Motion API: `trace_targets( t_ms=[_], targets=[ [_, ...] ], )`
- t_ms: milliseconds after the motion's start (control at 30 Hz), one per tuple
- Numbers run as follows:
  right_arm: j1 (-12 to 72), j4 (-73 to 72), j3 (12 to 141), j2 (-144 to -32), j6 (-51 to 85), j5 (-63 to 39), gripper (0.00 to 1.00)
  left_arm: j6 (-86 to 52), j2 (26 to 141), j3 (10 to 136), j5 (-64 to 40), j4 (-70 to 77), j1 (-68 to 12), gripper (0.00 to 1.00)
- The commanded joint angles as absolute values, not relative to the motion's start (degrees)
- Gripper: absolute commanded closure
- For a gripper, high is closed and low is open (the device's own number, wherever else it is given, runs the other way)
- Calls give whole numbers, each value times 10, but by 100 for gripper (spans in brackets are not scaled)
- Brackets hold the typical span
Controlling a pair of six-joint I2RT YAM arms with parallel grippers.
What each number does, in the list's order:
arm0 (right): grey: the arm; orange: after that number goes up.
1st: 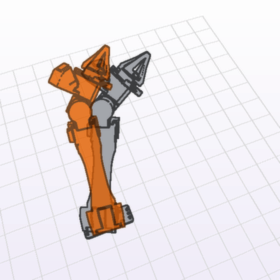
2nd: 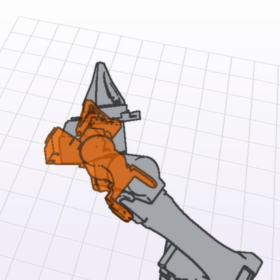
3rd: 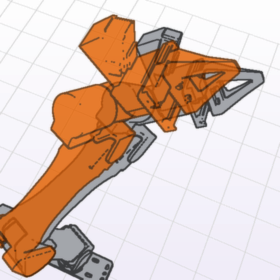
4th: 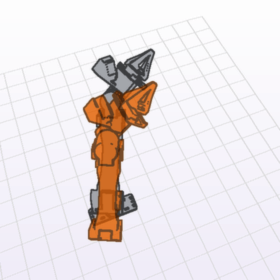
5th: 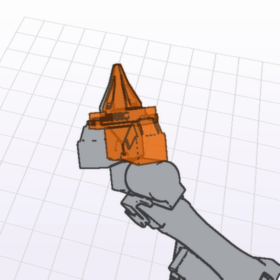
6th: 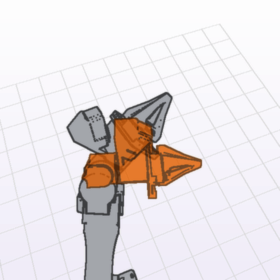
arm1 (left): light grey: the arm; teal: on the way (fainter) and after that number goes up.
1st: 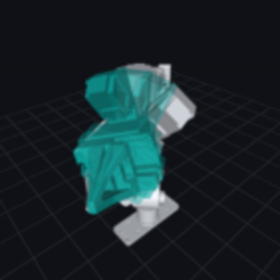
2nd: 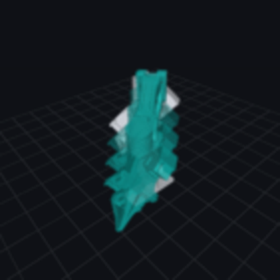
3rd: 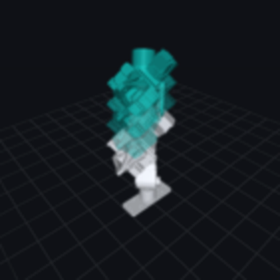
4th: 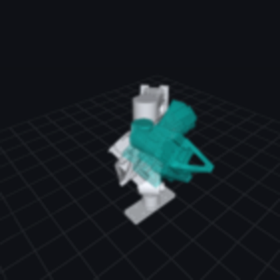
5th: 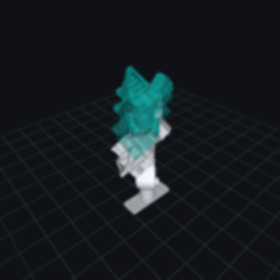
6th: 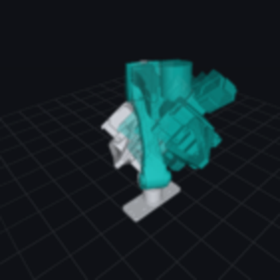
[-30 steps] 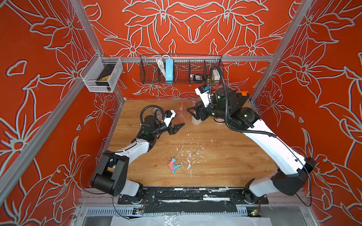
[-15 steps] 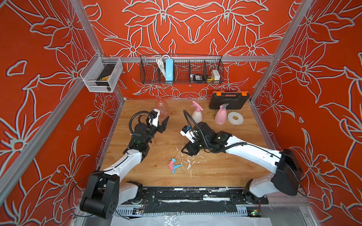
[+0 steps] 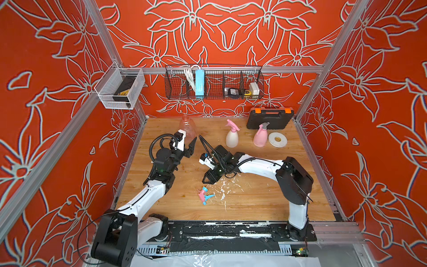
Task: Attach spray nozzles to spray bottles
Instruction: Adjust the spray nozzle at the center of the board.
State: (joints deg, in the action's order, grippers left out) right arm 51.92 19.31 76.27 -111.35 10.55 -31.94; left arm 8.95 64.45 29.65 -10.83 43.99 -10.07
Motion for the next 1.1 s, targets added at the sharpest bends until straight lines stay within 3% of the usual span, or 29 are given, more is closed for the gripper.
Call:
trace_targets(
  t_ms=[0,433,1067],
  targets=[
    [521,213,772,-1124,80,-342,36,91,638,295,-120,452,-97,49],
    [548,193,667,-1064,80,-333,51,61,655,299,-140,465,-84,49],
    [585,188,600,-1018,45,-249,55,59,648,308,-142,457,-83,50]
  ],
)
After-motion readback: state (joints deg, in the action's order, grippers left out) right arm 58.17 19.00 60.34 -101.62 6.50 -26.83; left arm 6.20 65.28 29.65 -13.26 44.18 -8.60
